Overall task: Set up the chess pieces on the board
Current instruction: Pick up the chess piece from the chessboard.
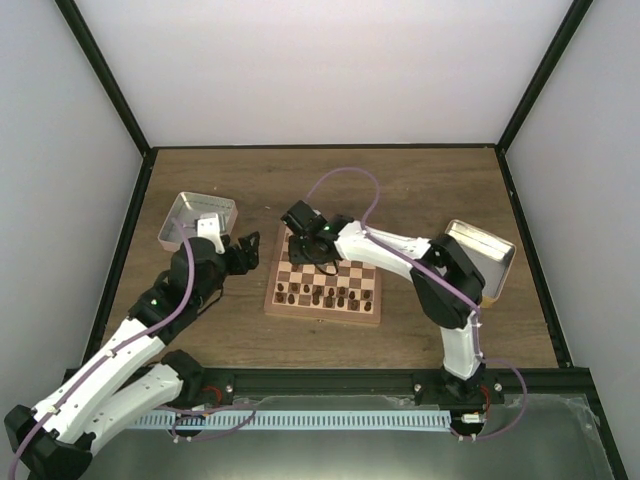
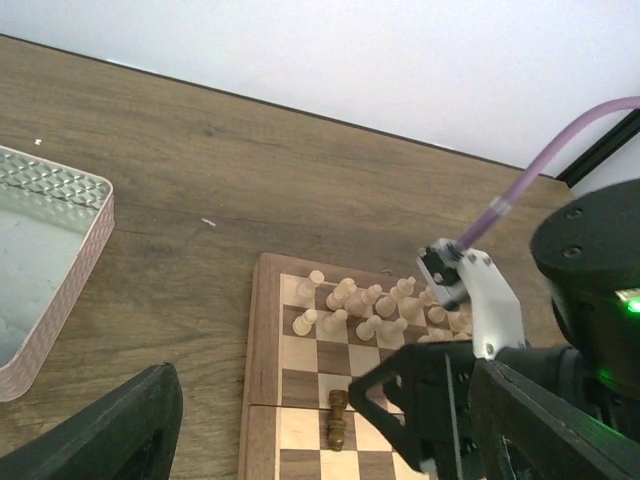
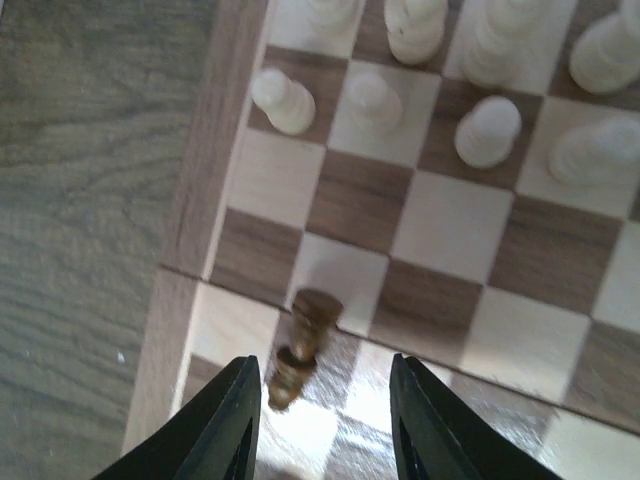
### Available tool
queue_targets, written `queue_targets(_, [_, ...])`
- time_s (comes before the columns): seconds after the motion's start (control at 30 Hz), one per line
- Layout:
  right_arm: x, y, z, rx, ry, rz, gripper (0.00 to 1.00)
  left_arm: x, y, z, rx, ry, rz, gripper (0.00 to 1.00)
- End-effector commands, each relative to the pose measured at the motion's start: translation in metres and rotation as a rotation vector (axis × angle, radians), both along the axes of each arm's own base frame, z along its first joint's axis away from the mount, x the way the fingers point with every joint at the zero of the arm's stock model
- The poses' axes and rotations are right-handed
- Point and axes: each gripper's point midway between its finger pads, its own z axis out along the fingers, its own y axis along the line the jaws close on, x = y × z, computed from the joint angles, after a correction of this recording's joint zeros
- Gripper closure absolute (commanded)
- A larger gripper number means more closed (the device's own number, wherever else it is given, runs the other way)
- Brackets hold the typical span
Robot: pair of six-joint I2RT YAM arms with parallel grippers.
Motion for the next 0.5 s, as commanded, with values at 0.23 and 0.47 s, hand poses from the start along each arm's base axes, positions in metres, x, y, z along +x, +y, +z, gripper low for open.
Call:
queue_targets(0.23, [0.015,0.022,-0.022,-0.072,-0.045,-0.056,0.67,-0.005,0.007,-0.007,0.010,0.007,0.012,0.19])
queue_targets(0.47, [0.017,0.017,-0.031,-0.141,-0.058,-0.060,0.82,-0.003,0.005,-0.010,0.015,0.008,0.009,0.19])
